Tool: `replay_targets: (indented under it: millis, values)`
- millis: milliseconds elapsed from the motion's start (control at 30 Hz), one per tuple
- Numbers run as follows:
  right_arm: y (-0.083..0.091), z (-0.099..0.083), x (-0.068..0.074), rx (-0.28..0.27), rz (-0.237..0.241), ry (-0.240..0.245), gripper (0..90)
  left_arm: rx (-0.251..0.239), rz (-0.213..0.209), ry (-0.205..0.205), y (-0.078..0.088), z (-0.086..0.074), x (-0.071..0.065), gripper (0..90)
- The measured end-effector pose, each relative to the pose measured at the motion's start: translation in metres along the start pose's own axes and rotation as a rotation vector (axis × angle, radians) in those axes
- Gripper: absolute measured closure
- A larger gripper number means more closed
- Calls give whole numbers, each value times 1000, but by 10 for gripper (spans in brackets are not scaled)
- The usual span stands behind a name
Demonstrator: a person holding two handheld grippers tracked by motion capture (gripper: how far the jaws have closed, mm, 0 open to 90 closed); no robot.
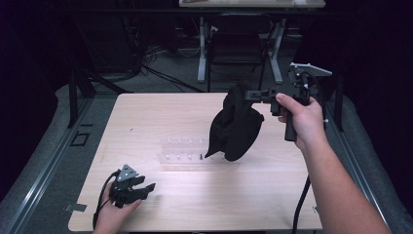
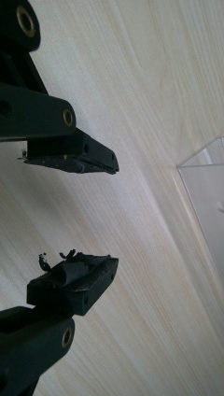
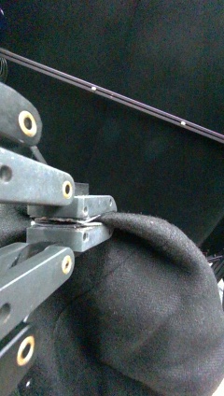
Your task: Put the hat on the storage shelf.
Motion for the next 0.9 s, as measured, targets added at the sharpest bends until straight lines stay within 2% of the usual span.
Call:
replay_targets:
  millis: [167,267,500,700,900]
  values:
    - [-9,3,1,-14,9,-1,880,-1,0,-1,0,0,0,476]
    - [-15,4,2,-23,-12,10,881,-3,0,-1,0,0,0,476]
    - [-26,5,2,-36,-20,35,880,6,-2,-6,1,0,2,476]
    - [-38,5,1,-26,-37,52,880,-2,-3,0,0,0,1,476]
    - [-48,4,-4,-8,-41,45,880,-1,-4,-1,0,0,2,476]
Point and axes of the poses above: each handheld gripper's, and its own axes: y roughly backward along the jaws, z roughly out of its top, x roughly to its left, the point moved 3 cm from there along -y, roughly forward along the jaws, and after that the axes turned 2 degrees about -z, right-handed, at the moved point
